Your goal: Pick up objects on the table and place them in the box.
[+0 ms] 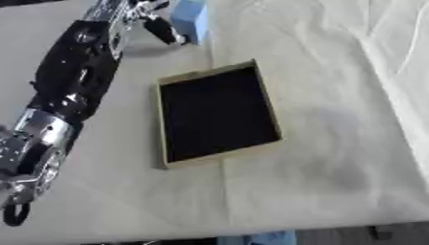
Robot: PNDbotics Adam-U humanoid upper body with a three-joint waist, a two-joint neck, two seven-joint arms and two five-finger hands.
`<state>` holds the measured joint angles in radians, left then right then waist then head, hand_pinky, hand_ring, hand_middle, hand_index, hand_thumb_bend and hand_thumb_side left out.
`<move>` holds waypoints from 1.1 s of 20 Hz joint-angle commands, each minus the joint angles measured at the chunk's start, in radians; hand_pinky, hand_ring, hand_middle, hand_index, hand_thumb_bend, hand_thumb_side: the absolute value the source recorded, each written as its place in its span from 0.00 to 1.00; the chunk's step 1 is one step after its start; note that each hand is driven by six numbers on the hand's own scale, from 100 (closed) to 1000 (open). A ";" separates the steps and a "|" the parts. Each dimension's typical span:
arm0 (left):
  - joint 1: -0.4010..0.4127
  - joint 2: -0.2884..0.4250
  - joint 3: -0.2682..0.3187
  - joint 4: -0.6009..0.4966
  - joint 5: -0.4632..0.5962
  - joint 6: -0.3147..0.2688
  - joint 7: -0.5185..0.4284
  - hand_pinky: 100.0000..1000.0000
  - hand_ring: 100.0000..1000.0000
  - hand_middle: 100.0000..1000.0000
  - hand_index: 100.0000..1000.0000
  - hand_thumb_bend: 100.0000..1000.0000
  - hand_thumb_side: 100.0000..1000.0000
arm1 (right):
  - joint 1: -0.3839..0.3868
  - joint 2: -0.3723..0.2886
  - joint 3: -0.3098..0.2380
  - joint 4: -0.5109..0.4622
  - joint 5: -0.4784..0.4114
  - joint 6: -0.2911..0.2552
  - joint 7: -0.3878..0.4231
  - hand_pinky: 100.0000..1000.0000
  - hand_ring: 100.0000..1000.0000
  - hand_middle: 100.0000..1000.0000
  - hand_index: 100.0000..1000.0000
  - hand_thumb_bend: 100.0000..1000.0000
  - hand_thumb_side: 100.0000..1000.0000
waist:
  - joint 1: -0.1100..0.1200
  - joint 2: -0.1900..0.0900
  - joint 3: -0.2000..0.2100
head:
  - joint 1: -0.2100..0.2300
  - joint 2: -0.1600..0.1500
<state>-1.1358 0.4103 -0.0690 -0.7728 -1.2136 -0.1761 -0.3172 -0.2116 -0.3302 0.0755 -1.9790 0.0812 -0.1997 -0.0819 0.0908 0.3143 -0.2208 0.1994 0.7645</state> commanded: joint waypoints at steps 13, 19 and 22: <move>-0.019 0.012 -0.005 -0.020 0.000 -0.037 -0.028 1.00 0.94 0.90 0.96 0.34 0.35 | -0.015 -0.010 -0.003 -0.021 -0.005 -0.003 0.008 0.68 0.68 0.66 0.88 0.00 0.42 | -0.002 -0.016 -0.003 | 0.000 0.005; -0.018 0.010 -0.006 -0.023 -0.012 -0.043 -0.019 1.00 0.93 0.89 0.96 0.31 0.34 | -0.017 -0.009 -0.004 -0.021 -0.007 -0.002 0.009 0.68 0.68 0.66 0.88 0.00 0.42 | 0.000 -0.016 -0.003 | -0.001 0.005; -0.018 0.010 -0.005 -0.023 -0.014 -0.043 -0.016 0.99 0.90 0.84 0.92 0.22 0.33 | -0.017 -0.009 -0.004 -0.021 -0.007 -0.002 0.009 0.68 0.68 0.66 0.88 0.00 0.42 | 0.000 -0.015 -0.003 | -0.002 0.005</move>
<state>-1.1357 0.4032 -0.0753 -0.7797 -1.2232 -0.2159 -0.3361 -0.2196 -0.3302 0.0749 -1.9790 0.0782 -0.1991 -0.0764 0.0965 0.3150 -0.2231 0.1988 0.7647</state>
